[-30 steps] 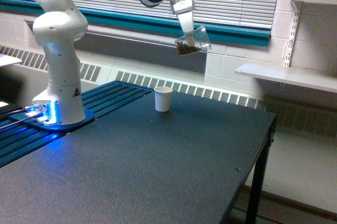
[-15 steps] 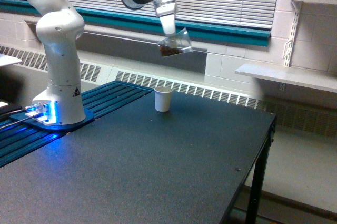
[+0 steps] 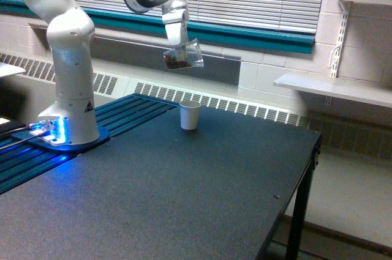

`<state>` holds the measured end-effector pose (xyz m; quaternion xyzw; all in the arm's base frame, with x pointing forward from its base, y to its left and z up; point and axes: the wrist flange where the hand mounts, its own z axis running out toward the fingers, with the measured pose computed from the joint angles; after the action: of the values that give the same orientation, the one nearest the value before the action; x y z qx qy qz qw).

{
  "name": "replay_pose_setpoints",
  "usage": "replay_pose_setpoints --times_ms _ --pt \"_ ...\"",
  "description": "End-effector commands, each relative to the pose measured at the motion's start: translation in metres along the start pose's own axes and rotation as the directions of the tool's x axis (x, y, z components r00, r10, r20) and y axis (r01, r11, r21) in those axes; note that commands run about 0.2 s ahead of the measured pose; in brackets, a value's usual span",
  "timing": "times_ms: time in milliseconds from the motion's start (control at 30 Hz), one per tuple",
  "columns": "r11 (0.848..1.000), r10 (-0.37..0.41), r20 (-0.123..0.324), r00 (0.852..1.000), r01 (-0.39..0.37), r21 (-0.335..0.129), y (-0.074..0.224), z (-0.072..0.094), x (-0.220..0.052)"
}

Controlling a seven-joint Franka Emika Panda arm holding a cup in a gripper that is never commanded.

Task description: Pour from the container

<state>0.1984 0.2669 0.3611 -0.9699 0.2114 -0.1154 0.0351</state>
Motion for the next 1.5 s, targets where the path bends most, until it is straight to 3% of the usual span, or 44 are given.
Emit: replay_pose_setpoints --times_ms 33,533,933,1500 --pt "0.997 0.069 0.026 0.997 -0.068 -0.021 0.011 0.008 -0.015" --pt "0.99 0.131 0.113 0.985 -0.123 -0.07 0.031 0.028 -0.029" --pt "0.984 0.169 0.187 0.968 -0.156 -0.082 0.033 0.044 -0.038" --pt "0.977 0.203 0.252 0.946 -0.177 -0.122 0.035 0.07 -0.033"
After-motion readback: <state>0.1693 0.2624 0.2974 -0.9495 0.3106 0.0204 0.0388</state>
